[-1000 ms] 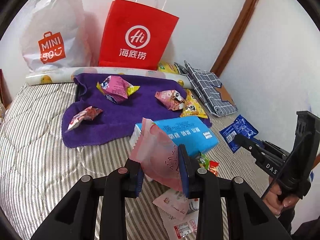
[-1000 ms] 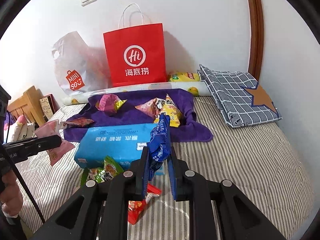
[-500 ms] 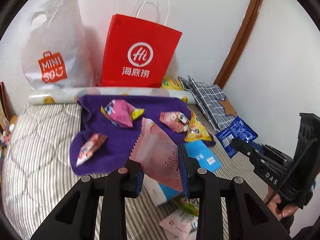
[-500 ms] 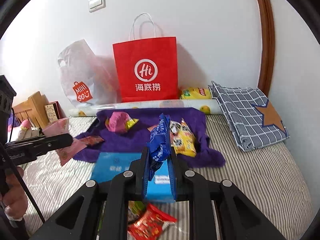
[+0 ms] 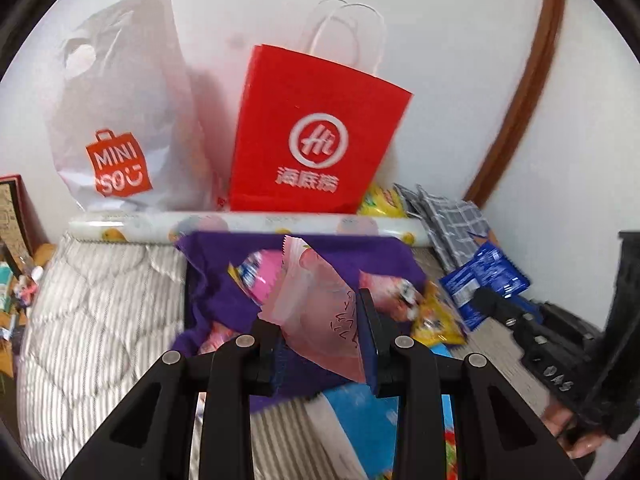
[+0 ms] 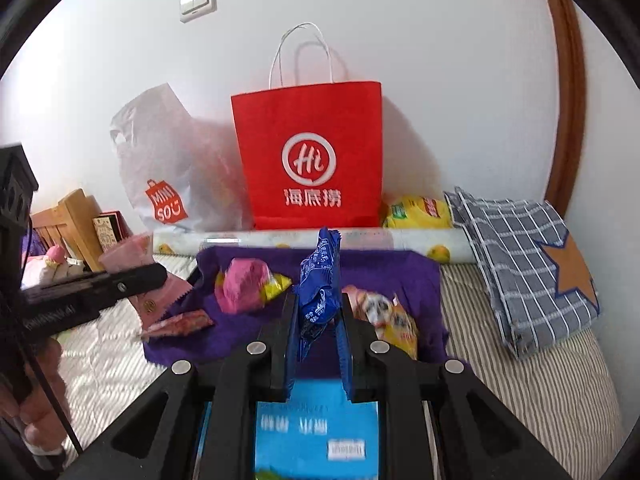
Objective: Organize snacks
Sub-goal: 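Lower the blue packet and pink bag onto the purple towel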
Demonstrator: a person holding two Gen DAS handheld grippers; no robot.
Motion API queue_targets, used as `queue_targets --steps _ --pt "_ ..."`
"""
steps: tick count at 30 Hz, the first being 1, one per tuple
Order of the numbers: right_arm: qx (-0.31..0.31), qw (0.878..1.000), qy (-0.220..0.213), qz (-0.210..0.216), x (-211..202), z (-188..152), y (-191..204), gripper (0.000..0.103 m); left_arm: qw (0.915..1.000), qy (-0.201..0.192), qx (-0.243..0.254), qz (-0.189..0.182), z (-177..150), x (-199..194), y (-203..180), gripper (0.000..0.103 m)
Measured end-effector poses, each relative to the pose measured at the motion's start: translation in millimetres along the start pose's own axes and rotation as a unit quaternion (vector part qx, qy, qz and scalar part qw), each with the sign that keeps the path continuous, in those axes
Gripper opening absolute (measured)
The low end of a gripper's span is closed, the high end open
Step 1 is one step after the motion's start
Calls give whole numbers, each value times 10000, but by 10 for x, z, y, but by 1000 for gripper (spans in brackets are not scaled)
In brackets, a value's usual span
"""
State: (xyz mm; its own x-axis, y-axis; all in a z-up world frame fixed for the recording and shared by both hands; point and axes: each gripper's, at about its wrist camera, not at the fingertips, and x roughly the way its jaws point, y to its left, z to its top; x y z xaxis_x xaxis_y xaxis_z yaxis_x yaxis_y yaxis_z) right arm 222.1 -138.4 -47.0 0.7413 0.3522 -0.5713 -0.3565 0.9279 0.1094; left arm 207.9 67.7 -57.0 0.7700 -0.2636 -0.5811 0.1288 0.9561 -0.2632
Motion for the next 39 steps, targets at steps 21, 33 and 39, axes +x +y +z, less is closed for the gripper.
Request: queue_targets --steps 21,33,39 --pt "-290 9952 932 -113 905 -288 -19 17 9958 538 -476 567 -262 640 506 30" --pt "-381 9959 817 -65 875 -318 80 18 9962 565 -330 568 -311 687 414 30" --pt "-157 9946 1028 -21 983 -341 -17 18 9964 584 -300 533 -322 692 381 30"
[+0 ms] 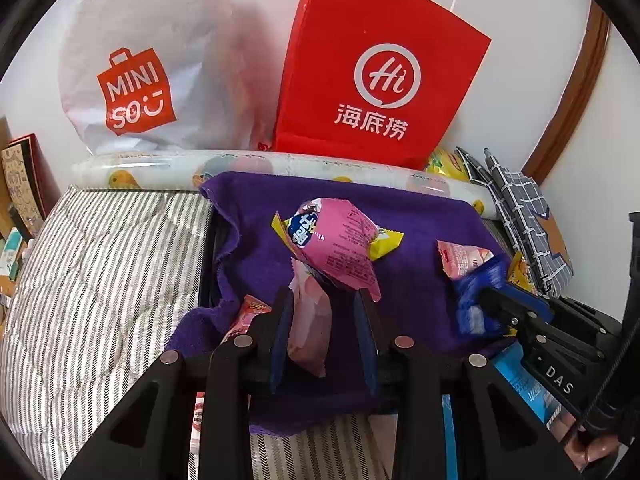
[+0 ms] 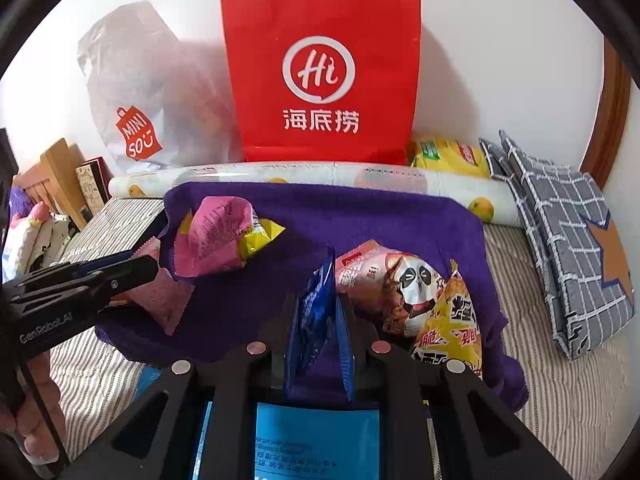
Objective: Organize snacks
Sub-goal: 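Lower the blue packet and pink bag onto the purple towel, then open both tools to release the snacks onto the towel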
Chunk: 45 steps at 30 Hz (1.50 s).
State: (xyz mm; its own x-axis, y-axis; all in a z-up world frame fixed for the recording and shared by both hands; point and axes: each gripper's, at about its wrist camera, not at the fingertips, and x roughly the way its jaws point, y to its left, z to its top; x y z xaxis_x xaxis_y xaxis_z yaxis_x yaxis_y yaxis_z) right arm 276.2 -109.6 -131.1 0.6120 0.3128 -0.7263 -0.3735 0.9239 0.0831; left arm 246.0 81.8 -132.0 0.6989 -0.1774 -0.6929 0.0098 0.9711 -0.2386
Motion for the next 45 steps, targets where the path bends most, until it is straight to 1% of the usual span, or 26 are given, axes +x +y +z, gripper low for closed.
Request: queue_targets --steps 10,12,13,14,16,18,20,22,25,40,45 --pt "153 9999 76 24 48 10 -64 18 10000 -29 17 -37 14 -42 -19 30" --pt "192 9998 67 47 39 21 -81 21 10000 -41 20 -37 13 -53 -22 30" --pt "215 9997 67 52 35 24 -89 25 10000 -47 21 -35 14 -59 -23 31" --pt "250 9996 67 58 29 30 -100 32 10000 -51 23 -29 14 -64 -21 31" --pt "327 9994 35 82 11 42 -120 41 10000 -65 19 -14 20 -71 -18 32" --pt "406 9991 -30 91 -18 55 -142 42 10000 -82 17 -7 22 -82 -13 33" --pt "453 9989 -56 122 -42 67 -162 49 10000 -85 10 -4 25 -88 -8 34" --pt "499 9986 -139 118 -72 76 -177 50 10000 -92 -4 -19 26 -93 -6 35" --pt "533 9984 -166 110 -98 95 -188 58 9999 -98 -16 -25 27 -104 -2 36" --pt "604 9978 -217 182 -144 96 -206 60 9999 -119 -95 16 25 -109 20 44" --pt "590 9978 -252 169 -155 97 -193 60 9995 -271 -92 96 32 -160 17 48"
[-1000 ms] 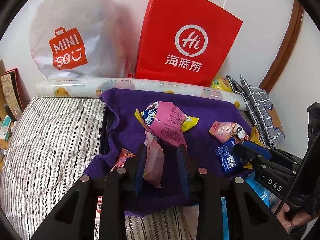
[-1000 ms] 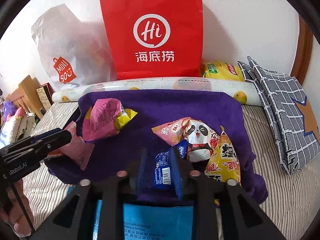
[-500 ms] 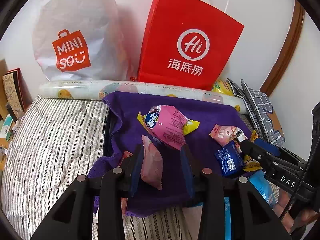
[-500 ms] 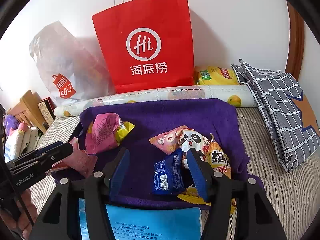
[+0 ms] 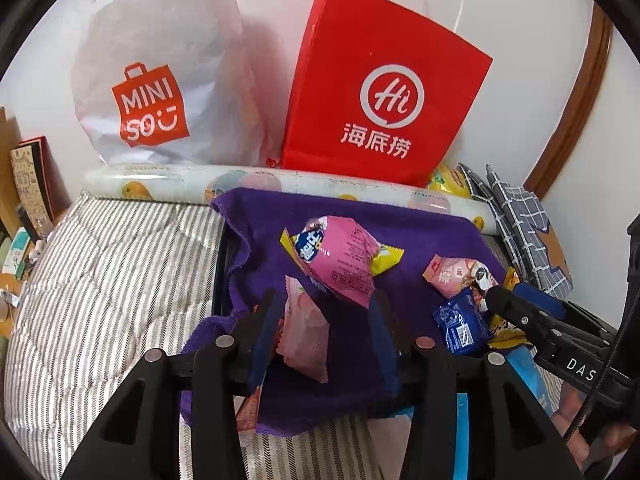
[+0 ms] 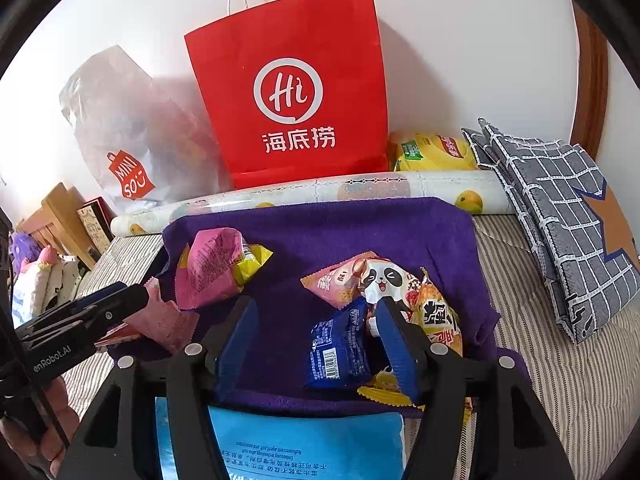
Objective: Organize snacks
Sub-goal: 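Open both tools to release the snacks onto the towel, then withdraw both tools from the towel and turn toward the loose snacks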
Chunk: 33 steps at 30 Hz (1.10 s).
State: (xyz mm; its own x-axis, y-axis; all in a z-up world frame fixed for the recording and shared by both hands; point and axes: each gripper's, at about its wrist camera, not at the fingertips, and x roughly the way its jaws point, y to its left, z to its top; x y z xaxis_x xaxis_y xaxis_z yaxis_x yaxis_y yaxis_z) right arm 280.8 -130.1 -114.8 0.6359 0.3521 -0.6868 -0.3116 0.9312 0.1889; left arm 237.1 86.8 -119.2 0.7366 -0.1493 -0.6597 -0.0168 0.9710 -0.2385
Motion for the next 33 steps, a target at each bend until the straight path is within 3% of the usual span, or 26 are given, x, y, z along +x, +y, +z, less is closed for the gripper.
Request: queue_targets --steps 14,33 --pt "-63 9999 -143 60 -88 6 47 61 9999 -103 37 -8 12 -52 -26 49" --pt "-500 9975 -404 -287 -168 -221 122 61 9997 -191 135 -86 -10 -155 -143 49"
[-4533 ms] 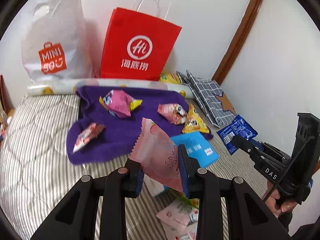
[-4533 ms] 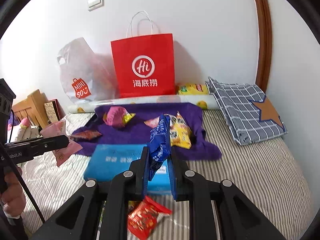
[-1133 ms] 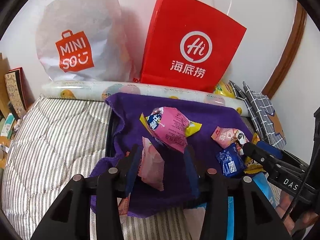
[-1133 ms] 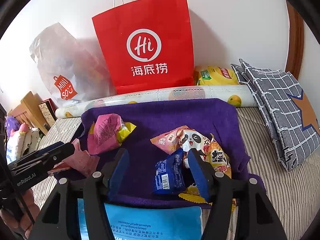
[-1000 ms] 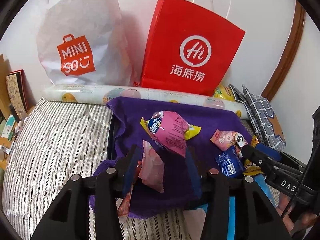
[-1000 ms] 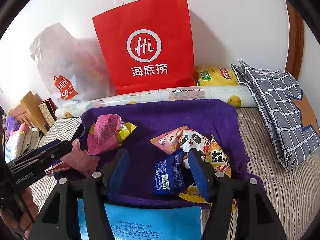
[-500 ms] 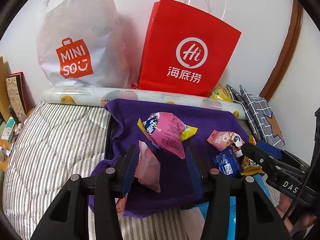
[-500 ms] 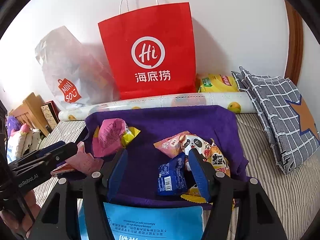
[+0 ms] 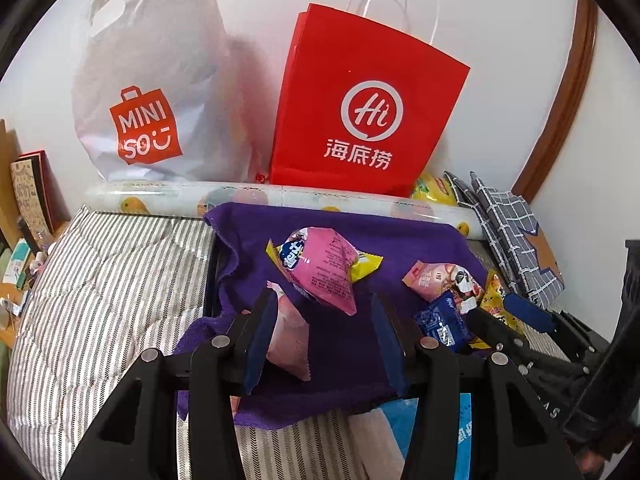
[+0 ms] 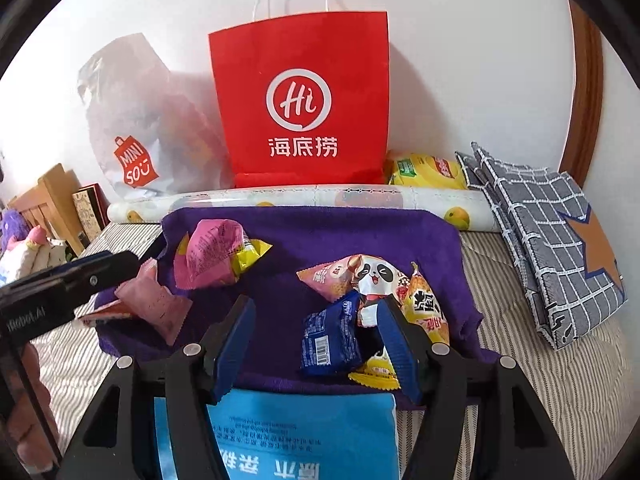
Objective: Organize snacks
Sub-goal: 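Withdraw both tools from the towel and turn toward the loose snacks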
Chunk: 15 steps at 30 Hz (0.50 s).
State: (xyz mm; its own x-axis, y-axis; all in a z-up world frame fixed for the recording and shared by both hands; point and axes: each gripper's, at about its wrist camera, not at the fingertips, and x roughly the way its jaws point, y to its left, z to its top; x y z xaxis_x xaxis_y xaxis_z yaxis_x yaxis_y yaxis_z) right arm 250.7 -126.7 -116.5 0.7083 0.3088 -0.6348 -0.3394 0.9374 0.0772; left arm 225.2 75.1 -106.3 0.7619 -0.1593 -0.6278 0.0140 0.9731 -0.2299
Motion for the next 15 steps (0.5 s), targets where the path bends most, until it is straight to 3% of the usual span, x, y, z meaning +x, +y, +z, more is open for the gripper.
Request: queue_targets --steps 6,15 --pt "160 9995 26 262 -81 -113 -52 66 10000 -69 50 -29 -11 -43 -39 49" --pt "810 9957 409 188 -187 -313 -326 66 9999 -37 87 -107 -49 -92 -58 49"
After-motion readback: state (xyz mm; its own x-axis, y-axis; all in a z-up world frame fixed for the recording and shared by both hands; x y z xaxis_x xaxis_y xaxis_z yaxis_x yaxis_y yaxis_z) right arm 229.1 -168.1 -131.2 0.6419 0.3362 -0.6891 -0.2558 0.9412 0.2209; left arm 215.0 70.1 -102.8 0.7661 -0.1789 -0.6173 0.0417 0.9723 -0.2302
